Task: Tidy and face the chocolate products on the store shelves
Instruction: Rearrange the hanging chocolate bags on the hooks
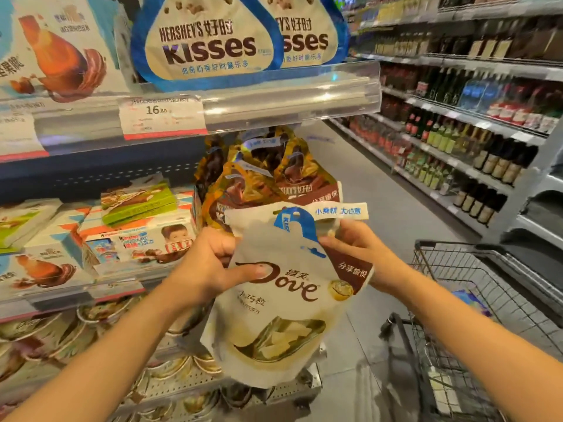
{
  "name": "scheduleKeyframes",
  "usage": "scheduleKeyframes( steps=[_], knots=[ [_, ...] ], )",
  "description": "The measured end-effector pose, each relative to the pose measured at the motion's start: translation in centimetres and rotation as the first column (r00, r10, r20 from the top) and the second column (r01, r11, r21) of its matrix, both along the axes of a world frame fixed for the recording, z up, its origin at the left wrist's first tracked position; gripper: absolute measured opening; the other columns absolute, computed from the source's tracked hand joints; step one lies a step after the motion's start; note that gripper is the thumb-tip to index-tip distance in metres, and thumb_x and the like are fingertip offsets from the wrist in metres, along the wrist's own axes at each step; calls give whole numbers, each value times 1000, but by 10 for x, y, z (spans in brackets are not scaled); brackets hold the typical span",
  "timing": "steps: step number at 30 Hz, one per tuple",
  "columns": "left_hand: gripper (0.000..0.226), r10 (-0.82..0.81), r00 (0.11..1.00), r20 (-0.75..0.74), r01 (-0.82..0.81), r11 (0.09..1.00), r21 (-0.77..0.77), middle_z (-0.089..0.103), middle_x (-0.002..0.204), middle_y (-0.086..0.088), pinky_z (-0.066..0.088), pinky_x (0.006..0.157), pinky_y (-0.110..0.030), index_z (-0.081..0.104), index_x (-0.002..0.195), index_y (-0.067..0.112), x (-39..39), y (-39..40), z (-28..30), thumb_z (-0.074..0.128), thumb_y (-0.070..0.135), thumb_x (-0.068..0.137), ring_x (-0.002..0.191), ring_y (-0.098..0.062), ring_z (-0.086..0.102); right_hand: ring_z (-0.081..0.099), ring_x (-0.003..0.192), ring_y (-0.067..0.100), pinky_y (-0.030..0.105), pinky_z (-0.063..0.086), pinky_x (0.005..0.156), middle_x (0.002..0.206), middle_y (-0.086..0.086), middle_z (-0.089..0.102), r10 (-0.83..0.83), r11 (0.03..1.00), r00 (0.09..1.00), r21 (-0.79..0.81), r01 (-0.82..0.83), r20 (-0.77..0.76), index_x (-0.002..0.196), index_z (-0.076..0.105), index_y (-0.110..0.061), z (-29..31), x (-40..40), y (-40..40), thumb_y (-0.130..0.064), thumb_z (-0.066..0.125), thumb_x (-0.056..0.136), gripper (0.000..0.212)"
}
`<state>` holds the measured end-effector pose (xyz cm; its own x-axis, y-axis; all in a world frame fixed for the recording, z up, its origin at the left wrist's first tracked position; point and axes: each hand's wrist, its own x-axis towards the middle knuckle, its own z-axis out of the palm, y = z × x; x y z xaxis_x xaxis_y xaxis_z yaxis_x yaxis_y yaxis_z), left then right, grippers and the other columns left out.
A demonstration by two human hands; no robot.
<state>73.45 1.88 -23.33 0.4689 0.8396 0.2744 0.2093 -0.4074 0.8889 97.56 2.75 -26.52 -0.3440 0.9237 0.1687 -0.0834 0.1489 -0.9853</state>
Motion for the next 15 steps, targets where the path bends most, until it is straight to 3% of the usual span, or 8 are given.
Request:
scheduleKeyframes(
  steps=[3, 6, 8, 10, 13, 15],
  knots=[
    [8, 157, 987, 30, -155, 986, -57, 73, 73, 0, 57, 59, -22, 76, 67, 15, 4, -9, -9, 80, 16, 59, 69, -12, 70, 63, 104, 5, 20, 52, 81, 109, -13, 68, 59, 984, 986, 156, -84, 157, 113, 60, -17, 2, -6, 3, -4, 61, 85, 31],
    [16, 308, 951, -24, -307, 951, 21, 71, 67, 13, 52, 56, -16, 75, 57, 27, -1, -19, -17, 87, 18, 60, 61, 1, 64, 62, 100, -1, 18, 52, 80, 112, -4, 64, 32, 976, 973, 204, -80, 228, 115, 61, -7, -8, -8, 18, 2, 59, 85, 31],
    [33, 389, 921, -35, -387, 921, 52, 68, 64, 21, 48, 55, -11, 72, 53, 37, -9, -28, -20, 80, 6, 64, 60, 5, 61, 64, 91, 1, 22, 55, 78, 103, 4, 67, 43, 977, 967, 194, -94, 250, 98, 67, -2, -13, -11, 27, 2, 55, 88, 16],
    [45, 472, 880, -51, -469, 881, 66, 65, 59, 22, 46, 55, -11, 71, 51, 39, -17, -37, -24, 76, -3, 64, 60, 2, 60, 65, 83, 2, 19, 55, 72, 93, 6, 68, 63, 970, 953, 206, -128, 295, 86, 66, -6, -16, -15, 34, 2, 54, 89, 15],
    [49, 549, 833, -65, -542, 835, 99, 64, 56, 23, 48, 56, -9, 70, 52, 41, -28, -48, -29, 75, -6, 65, 57, 6, 61, 65, 87, 20, 26, 55, 74, 95, 20, 67, 95, 958, 925, 219, -185, 368, 89, 65, 10, -19, -28, 39, -2, 54, 90, 16],
    [44, 582, 808, -89, -570, 811, 132, 64, 57, 25, 50, 58, -11, 70, 54, 44, -34, -56, -29, 76, 1, 64, 58, 6, 62, 64, 84, 11, 21, 54, 74, 94, 12, 68, 132, 949, 917, 219, -226, 375, 90, 66, 7, -23, -38, 41, -1, 53, 91, 15]
  ],
)
